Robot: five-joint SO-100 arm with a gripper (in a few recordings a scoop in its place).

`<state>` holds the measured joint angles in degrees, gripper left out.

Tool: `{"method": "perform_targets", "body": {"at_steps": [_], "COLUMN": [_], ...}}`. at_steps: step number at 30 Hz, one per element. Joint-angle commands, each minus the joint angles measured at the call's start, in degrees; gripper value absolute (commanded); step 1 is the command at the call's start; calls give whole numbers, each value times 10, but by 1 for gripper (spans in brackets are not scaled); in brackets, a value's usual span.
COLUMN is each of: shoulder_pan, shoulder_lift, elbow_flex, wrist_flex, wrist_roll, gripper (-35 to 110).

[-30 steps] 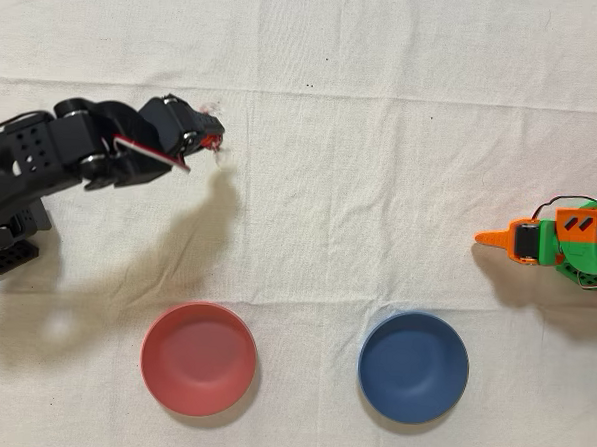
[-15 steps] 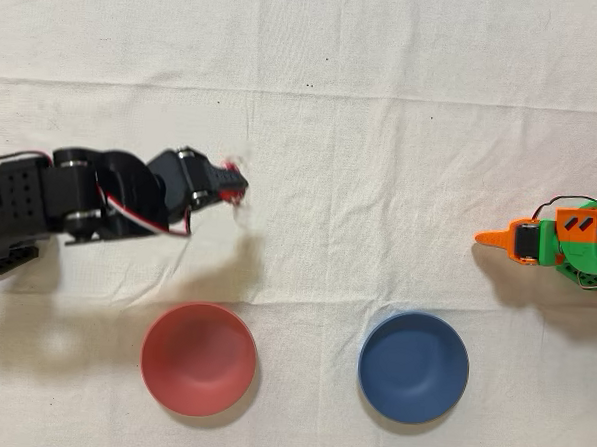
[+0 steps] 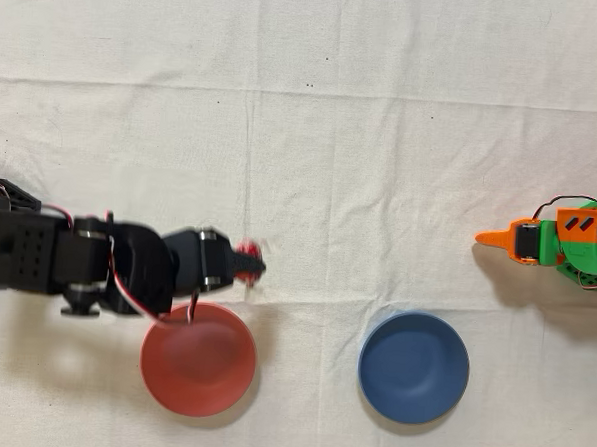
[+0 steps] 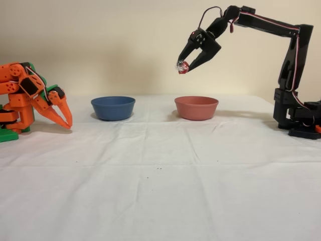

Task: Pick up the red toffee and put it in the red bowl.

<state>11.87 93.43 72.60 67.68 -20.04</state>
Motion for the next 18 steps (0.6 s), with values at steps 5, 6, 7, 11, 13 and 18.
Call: {"method": "perform_targets", "body": {"at_steps": [5, 6, 7, 11, 13, 18], "shoulder_pan": [83, 91, 101, 139, 156, 200], "shoulder_lift": [-4, -4, -5, -11, -16, -18], "elbow_flex": [-69, -72, -73, -73, -73, -54], "wrist_flex": [14, 16, 17, 18, 17, 7], "wrist_roll": [-18, -19, -21, -29, -31, -40], "gripper": [8, 8, 8, 8, 8, 8]}}
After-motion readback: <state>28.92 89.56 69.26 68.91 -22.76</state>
